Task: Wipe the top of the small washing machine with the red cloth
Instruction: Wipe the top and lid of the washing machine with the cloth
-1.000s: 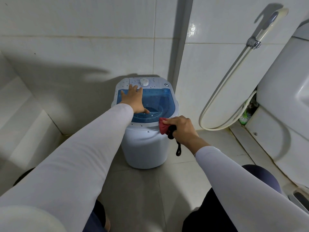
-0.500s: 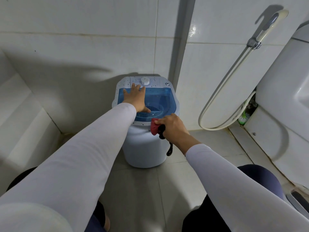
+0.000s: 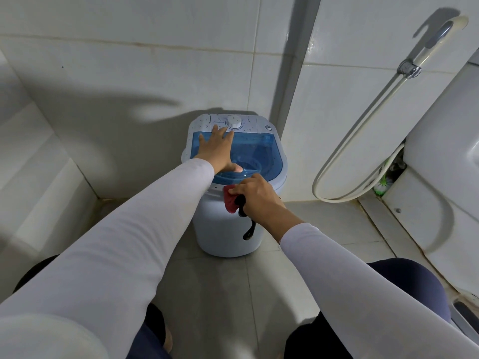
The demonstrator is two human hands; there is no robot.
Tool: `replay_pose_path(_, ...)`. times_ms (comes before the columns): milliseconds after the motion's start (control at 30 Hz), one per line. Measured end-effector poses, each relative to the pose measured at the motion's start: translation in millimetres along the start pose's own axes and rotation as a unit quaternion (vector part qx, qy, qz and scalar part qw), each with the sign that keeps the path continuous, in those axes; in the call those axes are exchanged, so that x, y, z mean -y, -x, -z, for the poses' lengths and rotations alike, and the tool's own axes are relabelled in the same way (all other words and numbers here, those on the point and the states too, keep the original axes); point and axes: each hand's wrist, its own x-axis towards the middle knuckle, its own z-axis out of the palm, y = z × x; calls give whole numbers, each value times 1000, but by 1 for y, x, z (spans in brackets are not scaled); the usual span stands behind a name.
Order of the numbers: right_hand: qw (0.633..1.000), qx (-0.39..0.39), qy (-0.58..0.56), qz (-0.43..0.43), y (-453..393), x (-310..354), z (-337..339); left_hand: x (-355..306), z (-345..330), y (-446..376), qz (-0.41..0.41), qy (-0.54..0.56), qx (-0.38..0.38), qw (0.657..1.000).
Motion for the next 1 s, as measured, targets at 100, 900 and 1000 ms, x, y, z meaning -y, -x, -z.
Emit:
replay_pose_path(100, 1000, 6, 1, 15, 1, -1, 2, 1, -1, 3, 12, 21, -9, 1000)
replay_pose_path(900, 973, 27, 48, 222, -85, -46, 96, -16, -65, 112, 274, 429, -175, 843)
replay_pose_path(1000, 956, 55, 58, 281, -97, -35, 95, -27, -71, 114, 288, 448, -158, 832)
